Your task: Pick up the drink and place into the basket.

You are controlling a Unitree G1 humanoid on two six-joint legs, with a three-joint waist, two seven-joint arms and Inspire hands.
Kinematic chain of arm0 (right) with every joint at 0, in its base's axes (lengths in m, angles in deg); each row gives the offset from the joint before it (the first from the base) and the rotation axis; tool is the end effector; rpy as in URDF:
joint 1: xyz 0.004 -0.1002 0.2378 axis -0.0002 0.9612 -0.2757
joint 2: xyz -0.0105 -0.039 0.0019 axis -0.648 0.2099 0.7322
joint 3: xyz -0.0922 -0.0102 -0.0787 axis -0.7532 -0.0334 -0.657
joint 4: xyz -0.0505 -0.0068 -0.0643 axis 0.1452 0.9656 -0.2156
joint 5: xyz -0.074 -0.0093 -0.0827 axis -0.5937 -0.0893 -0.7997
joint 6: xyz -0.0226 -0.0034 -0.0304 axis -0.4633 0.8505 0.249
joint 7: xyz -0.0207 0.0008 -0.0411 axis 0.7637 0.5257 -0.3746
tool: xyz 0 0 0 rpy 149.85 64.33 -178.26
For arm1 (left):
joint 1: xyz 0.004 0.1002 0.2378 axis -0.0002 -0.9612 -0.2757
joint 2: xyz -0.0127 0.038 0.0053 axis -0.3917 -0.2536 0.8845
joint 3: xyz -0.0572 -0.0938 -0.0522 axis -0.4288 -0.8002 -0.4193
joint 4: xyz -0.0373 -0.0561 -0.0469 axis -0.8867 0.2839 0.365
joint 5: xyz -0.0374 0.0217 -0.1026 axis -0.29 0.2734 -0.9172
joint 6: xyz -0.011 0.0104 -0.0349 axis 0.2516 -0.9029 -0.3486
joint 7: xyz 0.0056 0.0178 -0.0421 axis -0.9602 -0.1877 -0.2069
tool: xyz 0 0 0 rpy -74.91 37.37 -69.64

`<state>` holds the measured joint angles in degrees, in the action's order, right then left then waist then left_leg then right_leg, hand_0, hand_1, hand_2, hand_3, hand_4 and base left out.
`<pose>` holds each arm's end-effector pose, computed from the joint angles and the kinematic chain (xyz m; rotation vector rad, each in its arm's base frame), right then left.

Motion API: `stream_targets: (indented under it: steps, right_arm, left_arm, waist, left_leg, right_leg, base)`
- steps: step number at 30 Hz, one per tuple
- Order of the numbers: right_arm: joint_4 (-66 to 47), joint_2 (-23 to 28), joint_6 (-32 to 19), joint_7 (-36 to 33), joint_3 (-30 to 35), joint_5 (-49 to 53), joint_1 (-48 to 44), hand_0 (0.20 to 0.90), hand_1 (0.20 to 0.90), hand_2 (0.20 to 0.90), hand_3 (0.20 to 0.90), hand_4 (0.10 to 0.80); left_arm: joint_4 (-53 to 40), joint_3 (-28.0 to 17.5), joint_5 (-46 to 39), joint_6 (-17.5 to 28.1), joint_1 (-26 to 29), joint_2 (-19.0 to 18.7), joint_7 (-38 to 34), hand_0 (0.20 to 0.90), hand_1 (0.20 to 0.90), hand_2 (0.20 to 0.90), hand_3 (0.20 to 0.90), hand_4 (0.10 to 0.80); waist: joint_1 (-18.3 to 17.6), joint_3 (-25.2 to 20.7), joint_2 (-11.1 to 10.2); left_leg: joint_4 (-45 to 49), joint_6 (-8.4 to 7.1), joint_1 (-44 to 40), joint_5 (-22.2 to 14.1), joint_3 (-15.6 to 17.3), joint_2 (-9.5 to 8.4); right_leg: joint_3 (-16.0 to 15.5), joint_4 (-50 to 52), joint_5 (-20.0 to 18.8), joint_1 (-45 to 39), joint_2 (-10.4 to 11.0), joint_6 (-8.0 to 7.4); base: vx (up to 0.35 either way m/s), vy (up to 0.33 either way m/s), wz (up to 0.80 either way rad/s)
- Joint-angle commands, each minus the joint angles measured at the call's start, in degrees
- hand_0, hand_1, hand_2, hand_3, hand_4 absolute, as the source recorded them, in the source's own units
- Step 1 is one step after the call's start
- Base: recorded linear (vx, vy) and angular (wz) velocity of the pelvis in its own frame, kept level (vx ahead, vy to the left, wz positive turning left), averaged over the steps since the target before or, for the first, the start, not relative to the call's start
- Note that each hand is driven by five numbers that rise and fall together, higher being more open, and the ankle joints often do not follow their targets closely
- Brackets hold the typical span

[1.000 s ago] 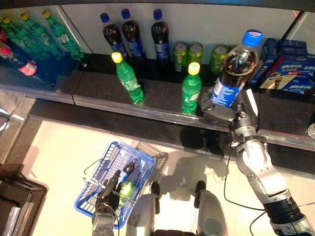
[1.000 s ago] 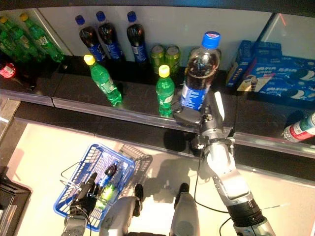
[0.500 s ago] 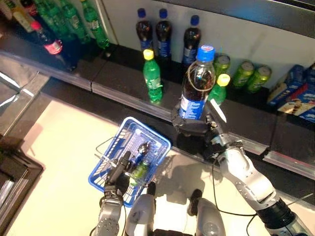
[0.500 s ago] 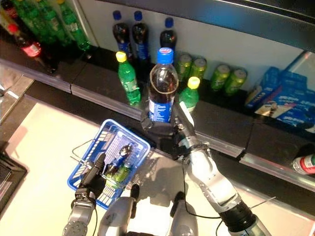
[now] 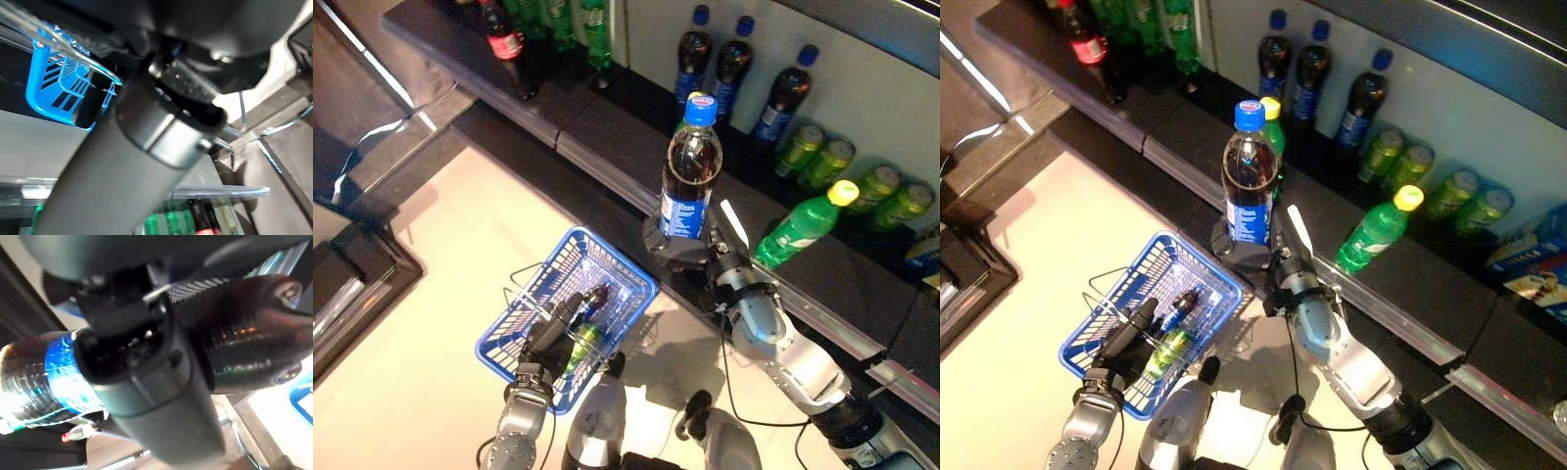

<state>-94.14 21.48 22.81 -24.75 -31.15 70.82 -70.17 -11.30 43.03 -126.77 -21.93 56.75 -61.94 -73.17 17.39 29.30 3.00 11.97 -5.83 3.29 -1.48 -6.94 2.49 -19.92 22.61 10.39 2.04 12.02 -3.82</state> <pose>0.2416 -0.1165 0.1201 -0.1022 -0.2073 0.1844 0.1656 0.1997 -0.0217 -1.0108 0.2465 0.1557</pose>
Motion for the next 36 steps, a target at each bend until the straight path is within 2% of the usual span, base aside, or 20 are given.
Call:
stream_targets:
  steps: [1,6,7,10,16,23,27,33,36]
  right_arm:
    - [-3.74,-5.18,-6.03,-2.99,-2.53,0.87,-10.61,0.3,0.3,0.3,0.2,0.1]
    - [-0.03,-8.66,-5.25,-5.08,-5.98,0.95,-11.77,0.3,0.3,0.3,0.2,0.1]
    - [1.64,-10.7,-4.37,-6.06,-7.65,0.79,-12.71,0.3,0.3,0.3,0.2,0.1]
    - [2.56,-11.51,-4.01,-6.35,-8.32,0.86,-13.27,0.3,0.3,0.3,0.2,0.1]
    - [7.24,-15.5,-3.61,-9.65,-10.64,0.82,-16.01,0.3,0.3,0.3,0.2,0.1]
    - [13.17,-19.29,-2.87,-11.43,-12.89,1.45,-16.69,0.3,0.3,0.3,0.2,0.1]
    - [15.63,-21.26,-2.48,-13.17,-13.78,0.88,-16.34,0.3,0.3,0.3,0.2,0.1]
    - [20.94,-23.9,-2.45,-15.18,-14.21,2.46,-15.91,0.3,0.3,0.3,0.2,0.1]
    - [24.22,-25.48,-2.09,-13.59,-14.85,3.4,-15.03,0.3,0.3,0.3,0.2,0.1]
  left_arm:
    - [-26.23,-1.96,2.1,5.03,2.84,-6.23,17.54,0.3,0.3,0.3,0.2,0.1]
    - [-28.92,-0.36,1.09,1.6,4.71,-6.45,19.24,0.3,0.3,0.3,0.2,0.1]
    - [-29.57,0.48,2.12,0.34,5.7,-6.53,19.6,0.3,0.3,0.3,0.2,0.1]
    - [-29.87,0.76,2.64,-0.39,6.06,-6.75,19.38,0.3,0.3,0.3,0.2,0.1]
    - [-29.95,1.01,2.55,-5.1,6.33,-7.67,20.51,0.3,0.3,0.3,0.2,0.1]
    - [-30.58,1.99,3.48,-8.13,7.17,-8.07,25.77,0.3,0.3,0.3,0.2,0.1]
    - [-32.6,3.38,4.99,-8.23,8.13,-8.38,28.53,0.3,0.3,0.3,0.2,0.1]
    - [-35.05,3.68,1.76,-10.64,10.01,-8.4,28.89,0.3,0.3,0.3,0.2,0.1]
    - [-35.93,3.97,0.84,-11.92,10.26,-8.12,30.48,0.3,0.3,0.3,0.2,0.1]
  waist:
    - [0.84,-10.52,-2.21]
    - [2.49,-10.67,-2.82]
    - [3.3,-10.94,-3.14]
    - [3.68,-11.06,-3.32]
    - [6.25,-12.29,-4.74]
    - [8.18,-12.99,-6.01]
    - [8.89,-13.26,-6.28]
    - [9.74,-13.8,-6.94]
    - [10.09,-14.04,-7.12]
  left_leg:
    - [7.6,2.4,3.51,0.44,1.3,-2.09]
    - [7.63,2.5,3.67,0.28,-0.02,-2.6]
    - [7.4,2.53,3.5,0.18,-0.59,-2.8]
    - [7.25,2.51,3.35,0.16,-0.94,-2.9]
    - [6.66,2.28,3.23,0.15,-2.5,-3.29]
    - [6.01,2.23,2.99,-0.1,-3.67,-3.47]
    - [5.97,2.0,3.08,-0.04,-4.04,-3.38]
    - [5.89,1.69,3.16,0.01,-4.75,-3.47]
    - [5.74,1.6,3.17,0.06,-5.06,-3.5]
  right_leg:
    - [0.26,-9.51,-4.15,-7.22,-1.31,1.4]
    - [-0.79,-10.16,-4.52,-8.14,-1.17,1.11]
    - [-1.2,-10.61,-4.69,-8.7,-1.13,0.89]
    - [-1.36,-10.88,-4.77,-9.08,-1.11,0.8]
    - [-2.53,-12.67,-5.24,-11.1,-1.17,0.41]
    - [-3.38,-13.54,-5.35,-12.38,-1.52,0.49]
    - [-3.81,-13.68,-5.42,-12.77,-1.66,0.55]
    - [-4.41,-13.74,-5.58,-13.22,-1.66,0.3]
    - [-4.58,-13.93,-5.69,-13.42,-1.62,0.2]
  base:
    - [0.034,-0.036,0.28]
    - [0.044,-0.032,0.25]
    - [0.064,-0.033,0.14]
    - [0.056,-0.012,0.24]
    - [0.066,-0.027,0.16]
    - [0.056,-0.016,0.1]
    - [0.05,0.003,0.07]
    - [0.049,-0.004,0.08]
    - [0.034,0.001,0.05]
